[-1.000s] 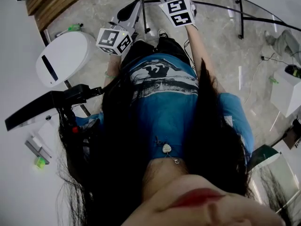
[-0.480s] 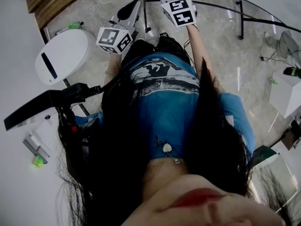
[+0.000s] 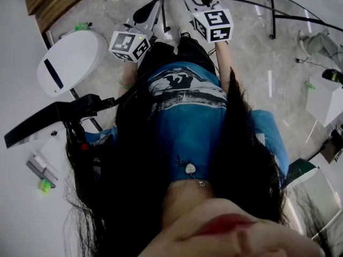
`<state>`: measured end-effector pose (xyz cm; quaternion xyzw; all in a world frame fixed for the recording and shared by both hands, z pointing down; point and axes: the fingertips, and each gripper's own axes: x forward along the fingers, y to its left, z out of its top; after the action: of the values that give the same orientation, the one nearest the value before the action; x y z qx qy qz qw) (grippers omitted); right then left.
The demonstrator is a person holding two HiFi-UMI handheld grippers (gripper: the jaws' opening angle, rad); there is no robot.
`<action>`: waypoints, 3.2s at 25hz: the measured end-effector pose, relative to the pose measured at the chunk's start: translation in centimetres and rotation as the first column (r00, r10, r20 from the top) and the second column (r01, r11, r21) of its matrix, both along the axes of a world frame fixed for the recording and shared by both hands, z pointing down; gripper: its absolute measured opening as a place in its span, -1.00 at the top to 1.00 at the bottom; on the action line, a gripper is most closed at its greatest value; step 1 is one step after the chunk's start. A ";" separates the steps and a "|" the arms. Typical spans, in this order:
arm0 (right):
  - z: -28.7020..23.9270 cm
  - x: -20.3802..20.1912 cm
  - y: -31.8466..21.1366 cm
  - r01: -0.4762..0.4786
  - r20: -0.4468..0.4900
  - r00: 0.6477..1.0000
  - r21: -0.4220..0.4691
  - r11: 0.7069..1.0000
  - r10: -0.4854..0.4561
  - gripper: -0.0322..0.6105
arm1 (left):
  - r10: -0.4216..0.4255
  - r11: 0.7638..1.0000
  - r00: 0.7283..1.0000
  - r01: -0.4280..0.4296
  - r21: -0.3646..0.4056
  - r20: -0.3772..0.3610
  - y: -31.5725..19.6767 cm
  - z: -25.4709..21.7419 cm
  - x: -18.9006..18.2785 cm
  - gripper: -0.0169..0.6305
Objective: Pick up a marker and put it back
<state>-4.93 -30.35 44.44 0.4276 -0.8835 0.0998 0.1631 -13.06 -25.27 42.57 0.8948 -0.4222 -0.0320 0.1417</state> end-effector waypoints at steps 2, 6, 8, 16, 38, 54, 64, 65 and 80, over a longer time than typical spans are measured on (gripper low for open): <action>0.0 0.2 1.3 -0.014 0.060 0.998 -0.030 0.999 0.016 0.54 | 0.004 1.000 1.000 -0.004 -0.020 -0.004 0.6 0.5 0.0 0.94; 0.8 0.0 3.4 -0.023 0.147 0.988 -0.110 0.994 0.040 0.54 | 0.011 0.999 1.000 -0.011 -0.048 -0.006 1.5 1.3 -0.2 0.94; 1.7 -0.3 4.5 -0.020 0.171 0.984 -0.146 0.989 0.045 0.54 | 0.016 0.999 1.000 -0.016 -0.051 -0.007 2.0 1.6 -0.4 0.94; 1.7 -1.2 4.6 0.015 0.221 0.975 -0.188 0.982 0.028 0.54 | -0.004 0.998 1.000 0.005 -0.057 0.011 1.1 0.9 -1.0 0.94; 1.8 20.4 27.9 0.326 0.300 0.915 -0.156 0.933 -0.269 0.70 | -0.287 0.958 0.956 0.286 0.024 0.062 26.1 0.3 23.6 0.94; 3.8 16.5 37.2 0.438 0.429 0.850 -0.252 0.863 -0.307 0.73 | -0.404 0.909 0.902 0.414 -0.042 0.153 38.2 2.5 19.9 0.94; 1.5 10.7 49.7 0.382 0.383 0.879 -0.208 0.901 -0.284 0.73 | -0.384 0.922 0.919 0.387 -0.011 0.089 51.6 1.4 13.2 0.94; 1.6 10.5 50.9 0.370 0.385 0.882 -0.210 0.905 -0.271 0.73 | -0.373 0.926 0.924 0.376 -0.017 0.087 52.7 1.6 12.9 0.94; 2.3 13.7 64.0 0.208 0.353 0.928 -0.223 0.952 -0.121 0.74 | -0.207 0.978 0.978 0.207 -0.019 0.026 62.1 2.7 15.2 0.94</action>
<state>8.76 33.61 46.77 0.3035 -0.9109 0.2702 0.0720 2.10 36.86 45.24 0.8447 -0.5150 -0.0315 0.1425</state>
